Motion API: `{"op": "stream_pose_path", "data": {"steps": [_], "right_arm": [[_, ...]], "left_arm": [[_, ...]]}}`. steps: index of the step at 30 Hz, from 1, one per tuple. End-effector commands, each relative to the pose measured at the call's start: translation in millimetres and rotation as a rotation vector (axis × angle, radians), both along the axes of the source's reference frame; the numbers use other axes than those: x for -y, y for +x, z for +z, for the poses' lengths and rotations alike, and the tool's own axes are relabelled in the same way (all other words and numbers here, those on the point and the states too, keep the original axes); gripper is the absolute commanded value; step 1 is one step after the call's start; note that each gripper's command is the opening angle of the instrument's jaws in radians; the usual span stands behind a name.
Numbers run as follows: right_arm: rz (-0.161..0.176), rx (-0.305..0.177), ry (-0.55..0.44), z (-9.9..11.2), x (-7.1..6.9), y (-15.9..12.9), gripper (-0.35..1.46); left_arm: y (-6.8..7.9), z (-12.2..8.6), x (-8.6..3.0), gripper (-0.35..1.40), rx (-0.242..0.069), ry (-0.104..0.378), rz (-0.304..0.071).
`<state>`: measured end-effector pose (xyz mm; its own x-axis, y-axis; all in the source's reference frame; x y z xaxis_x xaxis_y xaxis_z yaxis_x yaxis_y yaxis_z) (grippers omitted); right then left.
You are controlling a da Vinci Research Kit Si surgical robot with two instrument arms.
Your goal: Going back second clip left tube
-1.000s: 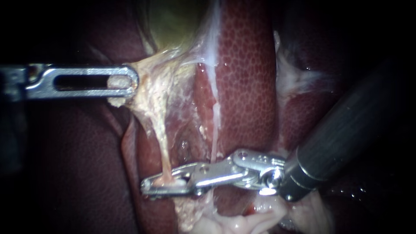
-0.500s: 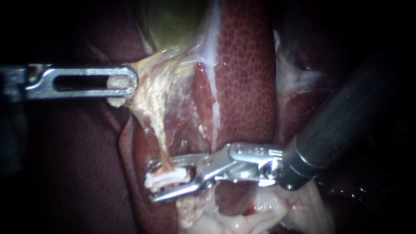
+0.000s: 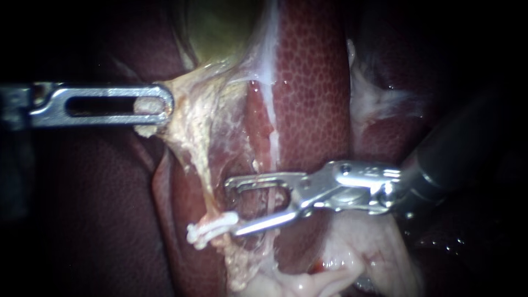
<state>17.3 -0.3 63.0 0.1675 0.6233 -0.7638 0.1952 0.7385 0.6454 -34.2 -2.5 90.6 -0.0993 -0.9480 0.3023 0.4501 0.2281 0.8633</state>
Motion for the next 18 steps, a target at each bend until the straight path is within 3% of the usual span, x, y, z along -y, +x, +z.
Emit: {"op": "stream_pose_path", "data": {"steps": [1, 10, 18], "right_arm": [[0.006, 0.004, -0.003, -0.3, -0.4, -0.7, 0.60], [0.010, 0.040, -0.053, -4.8, -4.2, -7.1, 0.60], [0.007, 0.052, -0.079, -8.1, -5.2, -9.5, 0.60]], "left_arm": [[0.0, 0.0, 0.0, -0.35, 0.000, 0.000, 0.000], [0.0, 0.0, 0.0, -0.35, 0.000, 0.000, 0.000], [-0.5, 0.3, 0.2, -0.35, -0.002, -0.002, -0.002]]}}
